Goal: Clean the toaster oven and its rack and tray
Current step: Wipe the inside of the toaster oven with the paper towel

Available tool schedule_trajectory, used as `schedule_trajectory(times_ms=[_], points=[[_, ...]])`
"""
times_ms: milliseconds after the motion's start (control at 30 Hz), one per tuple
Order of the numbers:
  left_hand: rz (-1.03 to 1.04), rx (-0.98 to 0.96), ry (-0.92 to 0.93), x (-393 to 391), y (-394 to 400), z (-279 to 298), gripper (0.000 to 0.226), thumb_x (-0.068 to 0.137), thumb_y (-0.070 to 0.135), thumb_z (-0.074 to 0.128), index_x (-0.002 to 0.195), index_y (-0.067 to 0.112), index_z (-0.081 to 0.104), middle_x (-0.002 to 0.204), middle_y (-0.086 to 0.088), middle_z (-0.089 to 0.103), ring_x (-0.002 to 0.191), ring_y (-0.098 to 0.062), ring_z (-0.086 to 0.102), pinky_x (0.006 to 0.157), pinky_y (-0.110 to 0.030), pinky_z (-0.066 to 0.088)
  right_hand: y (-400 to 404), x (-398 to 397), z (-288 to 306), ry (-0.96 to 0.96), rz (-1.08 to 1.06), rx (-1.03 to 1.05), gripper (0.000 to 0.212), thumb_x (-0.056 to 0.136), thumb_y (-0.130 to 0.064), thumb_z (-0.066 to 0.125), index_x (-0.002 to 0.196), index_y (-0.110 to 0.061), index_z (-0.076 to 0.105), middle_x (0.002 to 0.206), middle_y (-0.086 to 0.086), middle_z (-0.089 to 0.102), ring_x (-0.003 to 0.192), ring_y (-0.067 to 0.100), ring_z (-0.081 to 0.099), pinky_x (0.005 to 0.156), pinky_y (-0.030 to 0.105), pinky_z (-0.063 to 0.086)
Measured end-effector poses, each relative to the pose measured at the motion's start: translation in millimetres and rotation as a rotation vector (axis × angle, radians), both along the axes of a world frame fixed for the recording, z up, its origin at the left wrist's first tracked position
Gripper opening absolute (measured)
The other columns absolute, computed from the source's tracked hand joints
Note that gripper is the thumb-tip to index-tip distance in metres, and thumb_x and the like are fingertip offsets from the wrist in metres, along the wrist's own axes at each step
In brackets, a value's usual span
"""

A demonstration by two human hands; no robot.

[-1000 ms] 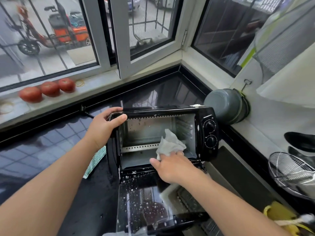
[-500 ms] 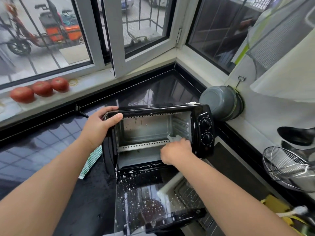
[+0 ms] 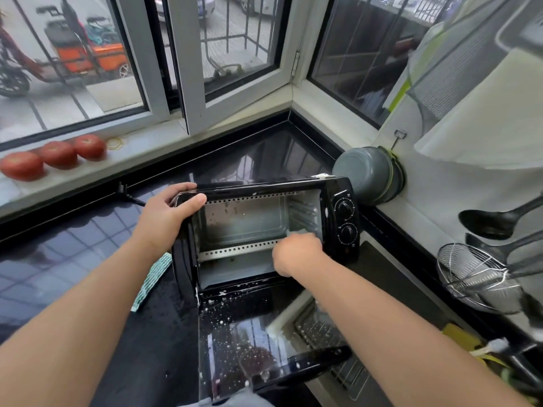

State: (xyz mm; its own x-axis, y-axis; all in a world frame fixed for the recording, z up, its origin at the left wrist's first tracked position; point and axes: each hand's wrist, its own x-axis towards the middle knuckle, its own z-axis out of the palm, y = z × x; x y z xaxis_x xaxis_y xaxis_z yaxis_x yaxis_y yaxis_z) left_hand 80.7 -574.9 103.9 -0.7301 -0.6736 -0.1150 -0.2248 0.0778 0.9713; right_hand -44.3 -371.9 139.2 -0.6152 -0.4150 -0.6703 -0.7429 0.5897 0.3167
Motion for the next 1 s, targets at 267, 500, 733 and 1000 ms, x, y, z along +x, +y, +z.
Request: schedule_trajectory(times_ms=[267,500,733,1000], points=[[0.007,-0.055,-0.020,-1,-5,-5,0.055,0.070,0.065,0.077,0.116,0.036,0.072,0.116,0.009,0.072,0.114,-0.013,0.065,0.101,-0.030,0.046,69,1,36,0.180,0.109,-0.204,0.024,0.085,-0.013,0.057,0.108,-0.018,0.062,0.106,0.003,0.066,0.100,0.027,0.063,0.082,0.035,0.045],[-0.010,-0.071,-0.029,1,-6,-7,0.047,0.080,0.061,0.078,0.120,0.038,0.070,0.126,0.009,0.067,0.122,-0.014,0.058,0.104,-0.032,0.041,149,-33,96,0.413,-0.602,-0.678,0.020,0.091,-0.028,0.049,0.101,-0.019,0.064,0.108,0.016,0.067,0.091,0.035,0.057,0.076,0.038,0.045],[-0.011,-0.077,-0.020,0,-6,-9,0.042,0.087,0.052,0.077,0.124,0.035,0.069,0.129,0.007,0.066,0.125,-0.015,0.057,0.103,-0.030,0.039,118,-4,67,0.512,-0.379,-1.037,0.019,0.093,-0.020,0.054,0.111,-0.017,0.061,0.094,0.009,0.059,0.080,0.023,0.048,0.068,0.032,0.036],[-0.015,-0.054,-0.013,2,-6,-9,0.048,0.079,0.060,0.076,0.121,0.038,0.067,0.122,0.009,0.066,0.120,-0.012,0.057,0.099,-0.027,0.039,54,21,20,-0.101,-0.126,-0.285,0.022,0.092,-0.004,0.039,0.101,-0.007,0.059,0.099,0.010,0.056,0.082,0.020,0.046,0.070,0.031,0.041]])
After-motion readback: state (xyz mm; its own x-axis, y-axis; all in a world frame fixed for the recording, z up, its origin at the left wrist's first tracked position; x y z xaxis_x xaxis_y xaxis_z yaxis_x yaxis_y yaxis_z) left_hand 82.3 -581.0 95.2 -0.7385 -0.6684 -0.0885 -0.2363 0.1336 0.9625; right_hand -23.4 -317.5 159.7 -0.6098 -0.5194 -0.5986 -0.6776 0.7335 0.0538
